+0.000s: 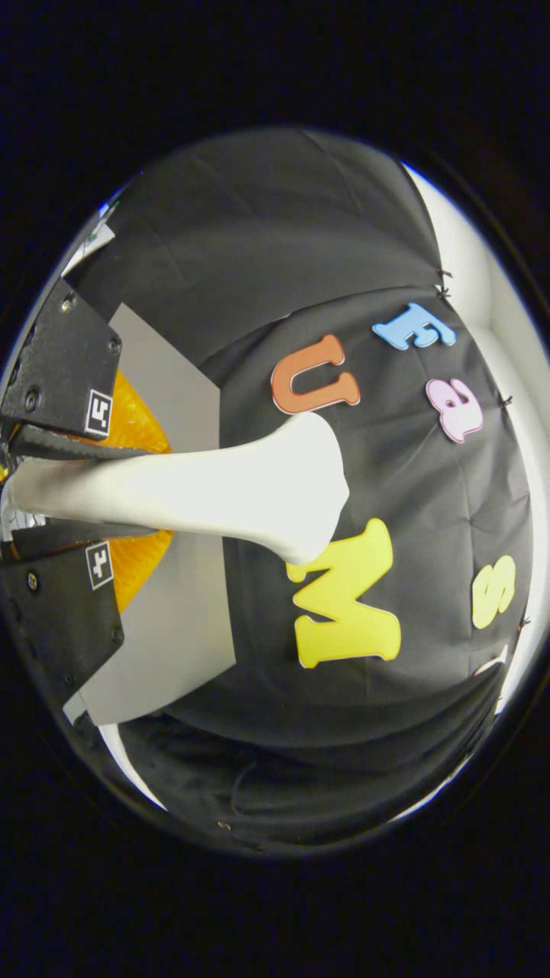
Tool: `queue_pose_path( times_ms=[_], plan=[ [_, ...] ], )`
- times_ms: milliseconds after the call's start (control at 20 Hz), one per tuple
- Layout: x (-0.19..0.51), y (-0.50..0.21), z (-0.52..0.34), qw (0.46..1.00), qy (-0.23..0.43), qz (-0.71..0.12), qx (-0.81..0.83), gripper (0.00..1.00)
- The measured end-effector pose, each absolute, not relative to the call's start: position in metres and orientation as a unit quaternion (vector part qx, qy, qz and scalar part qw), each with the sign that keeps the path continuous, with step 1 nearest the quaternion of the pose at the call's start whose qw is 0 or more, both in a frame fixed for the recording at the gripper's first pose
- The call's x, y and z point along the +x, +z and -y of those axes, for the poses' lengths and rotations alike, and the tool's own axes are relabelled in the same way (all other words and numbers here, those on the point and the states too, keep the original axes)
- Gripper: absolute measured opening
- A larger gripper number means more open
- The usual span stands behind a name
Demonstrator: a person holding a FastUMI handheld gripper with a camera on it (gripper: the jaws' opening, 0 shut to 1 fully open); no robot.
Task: Iron the clothes twice with a garment steamer, once on the left side and once on the right side.
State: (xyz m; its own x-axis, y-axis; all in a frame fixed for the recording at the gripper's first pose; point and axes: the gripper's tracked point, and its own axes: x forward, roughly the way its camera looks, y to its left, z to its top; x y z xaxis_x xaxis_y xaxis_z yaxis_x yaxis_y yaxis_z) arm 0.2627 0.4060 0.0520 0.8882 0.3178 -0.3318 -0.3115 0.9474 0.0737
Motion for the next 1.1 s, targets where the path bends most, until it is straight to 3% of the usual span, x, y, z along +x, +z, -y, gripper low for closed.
queue_pose_path(
  times_ms=[550, 850, 1100],
  plan=[
    [0.164, 0.071, -0.219, 0.992, 0.043, -0.113, 0.021, 0.37],
    [0.118, 0.137, -0.134, 0.996, 0.008, -0.056, 0.063, 0.37],
    [0.123, 0.193, -0.1, 0.998, 0.011, 0.004, 0.055, 0.37]
  ],
)
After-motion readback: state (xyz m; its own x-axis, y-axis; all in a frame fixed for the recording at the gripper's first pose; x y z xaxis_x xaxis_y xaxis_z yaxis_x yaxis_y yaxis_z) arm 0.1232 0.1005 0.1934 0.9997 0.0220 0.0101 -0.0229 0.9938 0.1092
